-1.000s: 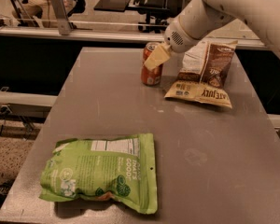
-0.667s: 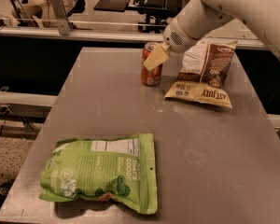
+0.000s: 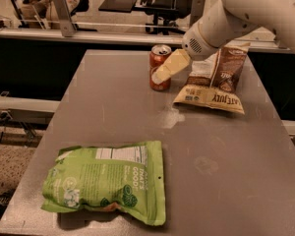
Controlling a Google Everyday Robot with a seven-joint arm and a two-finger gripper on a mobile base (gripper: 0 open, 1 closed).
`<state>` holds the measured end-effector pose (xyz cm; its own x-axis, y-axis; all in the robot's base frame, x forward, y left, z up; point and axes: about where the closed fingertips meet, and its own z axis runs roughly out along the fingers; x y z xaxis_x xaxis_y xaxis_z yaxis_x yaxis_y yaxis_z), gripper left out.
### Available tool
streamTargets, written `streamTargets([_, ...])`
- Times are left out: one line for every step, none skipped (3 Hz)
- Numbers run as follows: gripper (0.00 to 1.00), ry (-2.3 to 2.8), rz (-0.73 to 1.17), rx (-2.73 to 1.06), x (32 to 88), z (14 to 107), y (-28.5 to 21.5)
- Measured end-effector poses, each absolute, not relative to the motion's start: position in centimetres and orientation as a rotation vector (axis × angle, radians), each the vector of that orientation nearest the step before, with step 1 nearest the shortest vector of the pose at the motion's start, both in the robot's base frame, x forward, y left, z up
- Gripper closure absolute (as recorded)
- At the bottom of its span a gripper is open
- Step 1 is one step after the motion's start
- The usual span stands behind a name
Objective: Move coke can near brown chip bag
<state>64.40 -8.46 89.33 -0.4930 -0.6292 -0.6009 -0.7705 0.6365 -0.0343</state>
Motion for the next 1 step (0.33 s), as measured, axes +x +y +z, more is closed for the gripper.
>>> streamTargets([0.0, 2.278, 0.321, -1.089, 64.4, 89.33, -8.45])
